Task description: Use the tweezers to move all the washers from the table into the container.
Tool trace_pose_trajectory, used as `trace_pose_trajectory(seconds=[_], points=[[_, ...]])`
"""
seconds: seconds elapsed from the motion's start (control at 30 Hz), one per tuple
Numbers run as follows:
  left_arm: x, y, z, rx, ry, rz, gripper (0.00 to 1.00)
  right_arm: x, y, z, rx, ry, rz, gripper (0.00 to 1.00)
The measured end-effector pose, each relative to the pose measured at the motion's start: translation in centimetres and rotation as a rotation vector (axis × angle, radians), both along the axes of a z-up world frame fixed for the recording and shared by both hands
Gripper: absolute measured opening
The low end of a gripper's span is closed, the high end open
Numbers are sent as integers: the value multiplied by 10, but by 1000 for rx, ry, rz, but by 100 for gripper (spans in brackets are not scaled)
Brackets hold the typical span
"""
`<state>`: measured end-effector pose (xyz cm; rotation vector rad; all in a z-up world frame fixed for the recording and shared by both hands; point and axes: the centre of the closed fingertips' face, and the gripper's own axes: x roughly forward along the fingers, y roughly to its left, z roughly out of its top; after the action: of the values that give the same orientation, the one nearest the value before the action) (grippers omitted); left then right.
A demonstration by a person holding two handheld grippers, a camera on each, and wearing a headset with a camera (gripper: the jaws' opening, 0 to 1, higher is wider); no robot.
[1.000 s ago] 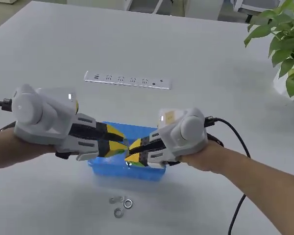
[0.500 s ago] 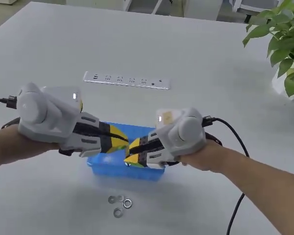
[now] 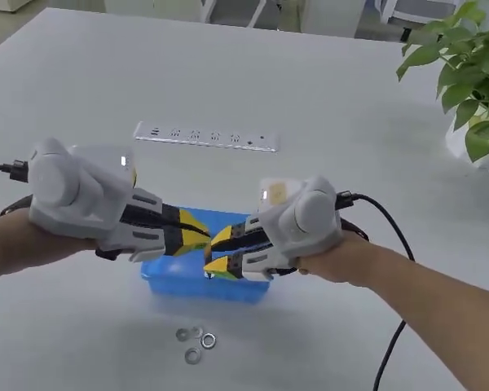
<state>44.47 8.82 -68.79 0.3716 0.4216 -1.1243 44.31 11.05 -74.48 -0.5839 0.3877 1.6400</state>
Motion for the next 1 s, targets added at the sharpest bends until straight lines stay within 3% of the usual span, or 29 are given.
trace_pose_trajectory(seconds=[0.33,0.77,1.0], points=[[-2,0,9,6,-8,1,5,-1,-10,13,12,3,-47,22],[-8,0,38,2,-41,11,5,-6,-31,29,19,-8,-119,31],[-17,-1,52,9,-42,6,5,-9,-42,39,26,-8,-167,39]])
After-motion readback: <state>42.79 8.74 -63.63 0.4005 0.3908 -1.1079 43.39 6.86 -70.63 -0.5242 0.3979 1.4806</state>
